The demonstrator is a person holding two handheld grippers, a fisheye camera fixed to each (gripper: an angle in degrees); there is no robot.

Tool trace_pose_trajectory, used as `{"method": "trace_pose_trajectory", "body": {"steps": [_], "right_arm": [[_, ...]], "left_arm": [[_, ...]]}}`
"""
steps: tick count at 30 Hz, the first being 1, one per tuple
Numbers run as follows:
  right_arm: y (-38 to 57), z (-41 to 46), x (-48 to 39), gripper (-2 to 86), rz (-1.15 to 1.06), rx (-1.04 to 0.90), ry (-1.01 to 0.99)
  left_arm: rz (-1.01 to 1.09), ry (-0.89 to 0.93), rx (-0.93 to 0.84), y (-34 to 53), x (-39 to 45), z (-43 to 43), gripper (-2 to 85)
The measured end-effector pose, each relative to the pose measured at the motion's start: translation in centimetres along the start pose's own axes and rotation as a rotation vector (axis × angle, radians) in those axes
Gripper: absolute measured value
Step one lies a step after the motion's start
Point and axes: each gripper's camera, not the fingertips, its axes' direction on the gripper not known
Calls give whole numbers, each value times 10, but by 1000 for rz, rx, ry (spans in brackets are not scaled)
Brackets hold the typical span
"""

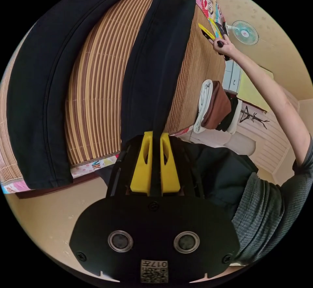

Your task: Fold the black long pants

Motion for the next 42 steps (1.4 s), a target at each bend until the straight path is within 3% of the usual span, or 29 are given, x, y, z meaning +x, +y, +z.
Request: {"method": "trace_pose_trajectory", "body": {"steps": [3,7,10,14,17,21,24,27,31,35,38,42], "right_arm": [[-39,31,-23,134,-39,65,-52],[-80,69,-48,133,-69,96,30],[-99,93,-51,105,6,101,-21],[-86,102,-87,47,-31,215,107],[-57,109,-121,35,-27,287,81],[-28,138,-184,27,-134,238,92],[-11,192,-221,25,-218,134,20],[-1,267,-226,24,-248,-14,-91],[17,328,-190,20,-227,-114,-41],[61,314,-144,23,-398,-266,10],[121,283,-92,35,-587,-452,174],[208,251,-4,58,-636,-677,343]], "left_arm": [[2,57,-5,-2,-17,-3,40],[30,87,-12,-8,-37,-8,38],[-9,135,-3,-9,-57,-12,37],[44,241,46,0,-62,-24,29],[165,387,67,15,-60,-36,23],[171,630,247,50,-87,-70,21],[150,661,390,73,-110,-98,26],[15,584,469,83,-144,-119,32],[-231,368,532,93,-186,-142,41],[-269,378,496,87,-196,-141,48],[-238,241,456,83,-175,-144,57],[-214,13,414,82,-134,-147,92]]}}
